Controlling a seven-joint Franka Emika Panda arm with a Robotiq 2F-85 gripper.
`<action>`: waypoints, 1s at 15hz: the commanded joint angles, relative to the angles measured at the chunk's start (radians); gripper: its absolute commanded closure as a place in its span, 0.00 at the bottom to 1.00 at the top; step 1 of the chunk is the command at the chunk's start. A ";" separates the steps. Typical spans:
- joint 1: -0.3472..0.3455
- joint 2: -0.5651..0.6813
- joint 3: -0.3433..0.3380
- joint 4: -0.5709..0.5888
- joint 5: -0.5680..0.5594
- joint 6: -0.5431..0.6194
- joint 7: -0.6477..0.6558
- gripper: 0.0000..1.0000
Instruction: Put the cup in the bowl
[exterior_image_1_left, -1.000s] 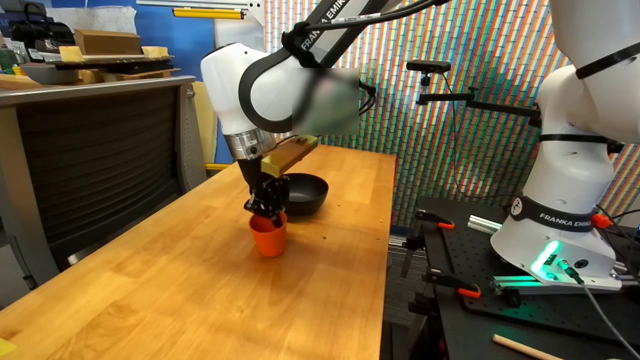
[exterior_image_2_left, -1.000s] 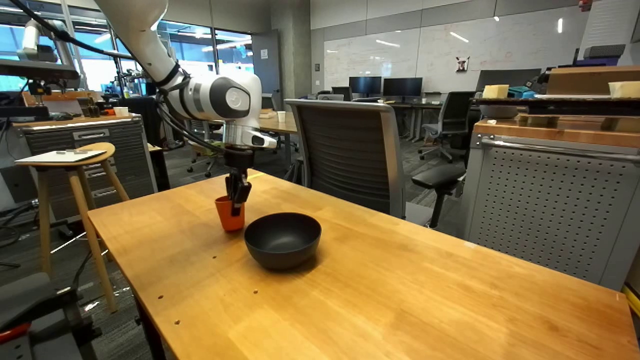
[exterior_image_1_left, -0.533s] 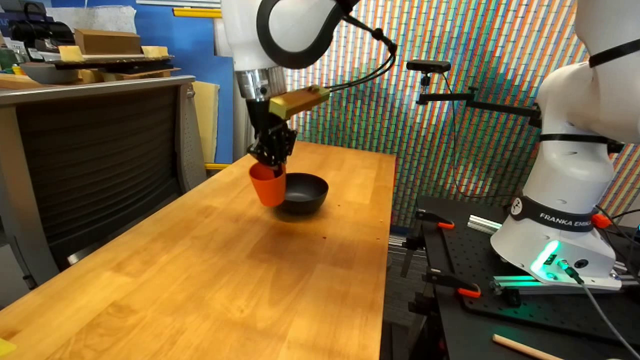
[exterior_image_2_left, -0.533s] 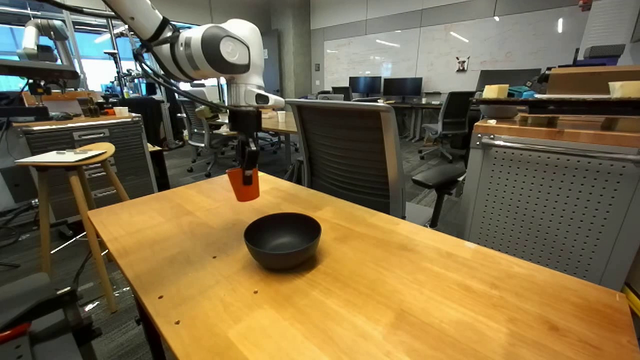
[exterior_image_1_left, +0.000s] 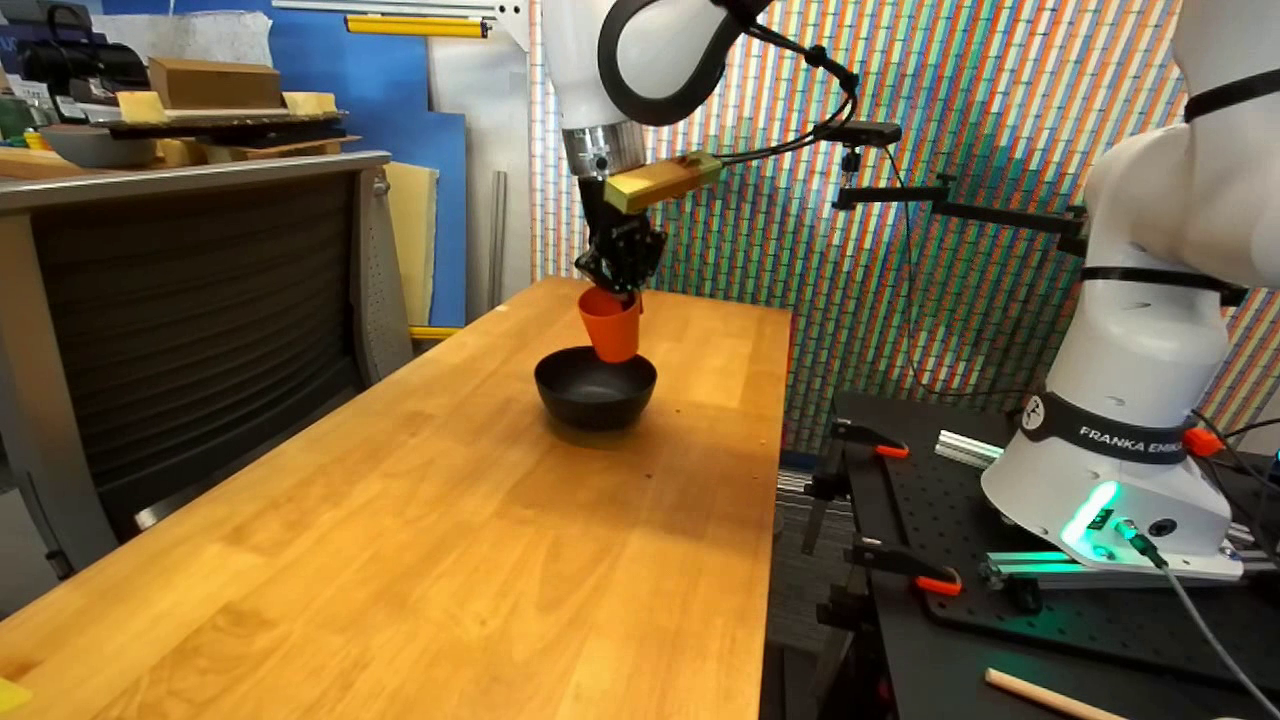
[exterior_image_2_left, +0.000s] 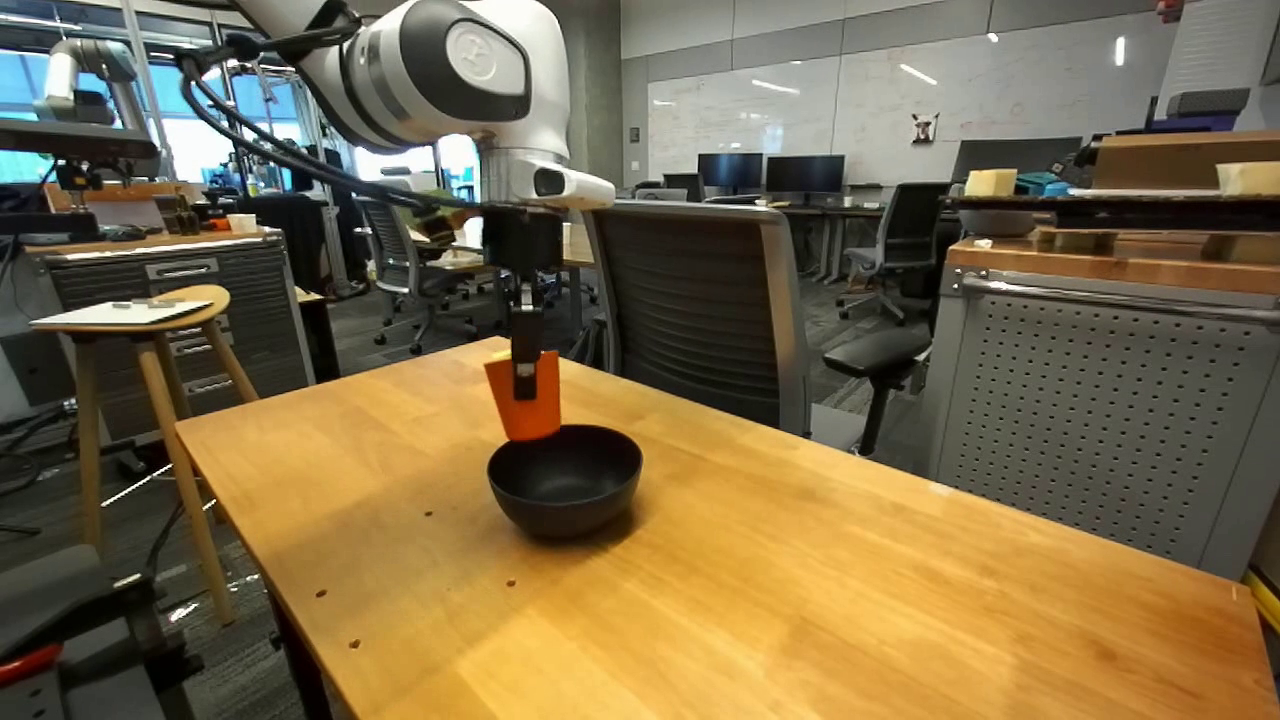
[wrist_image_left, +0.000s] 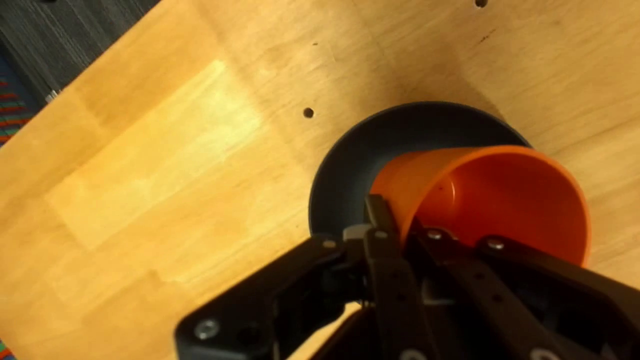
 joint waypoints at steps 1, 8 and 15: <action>-0.024 0.069 0.015 0.020 0.061 0.017 -0.007 0.99; -0.017 0.253 0.024 0.139 0.114 0.029 -0.041 0.99; -0.032 0.344 0.014 0.289 0.149 0.000 -0.091 0.46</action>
